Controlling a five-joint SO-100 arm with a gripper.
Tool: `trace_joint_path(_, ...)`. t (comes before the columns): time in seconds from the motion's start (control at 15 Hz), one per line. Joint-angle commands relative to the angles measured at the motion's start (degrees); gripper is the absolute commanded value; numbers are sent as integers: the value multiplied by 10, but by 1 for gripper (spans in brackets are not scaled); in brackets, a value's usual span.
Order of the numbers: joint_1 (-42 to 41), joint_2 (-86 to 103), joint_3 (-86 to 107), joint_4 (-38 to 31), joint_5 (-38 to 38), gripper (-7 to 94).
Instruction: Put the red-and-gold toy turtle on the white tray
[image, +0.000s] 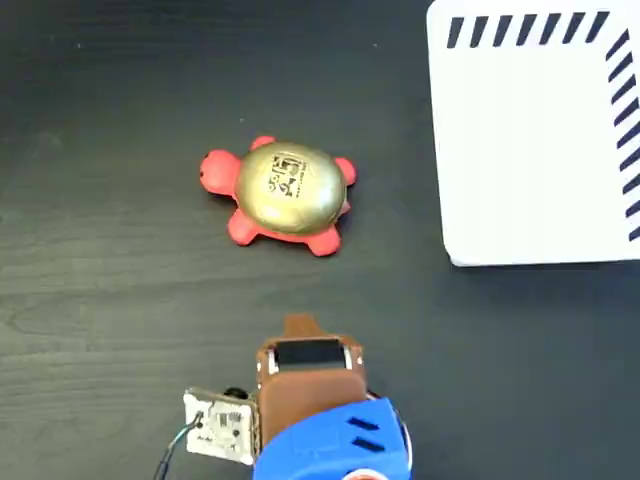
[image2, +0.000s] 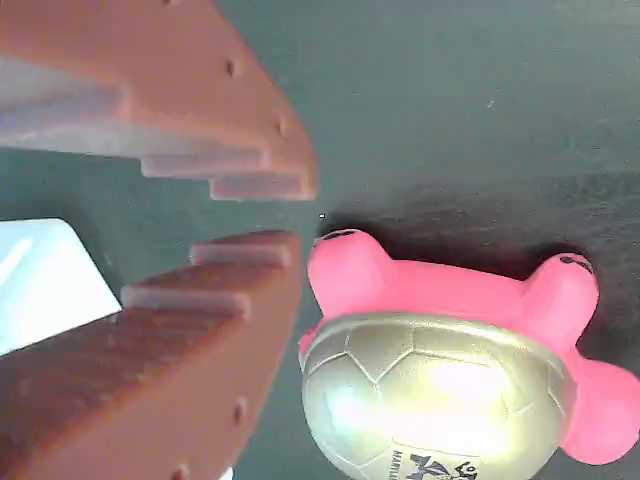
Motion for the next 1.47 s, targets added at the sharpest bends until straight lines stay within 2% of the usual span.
trace_joint_path(0.0, -4, 4, -11, 11, 6, 0)
trace_joint_path(1.07, -15, 3, -11, 10, -2, 0)
trace_joint_path(1.27, -30, -164, -66, -110, 11, 0)
trace_joint_path(1.4, -29, -304, -185, -127, 39, 0)
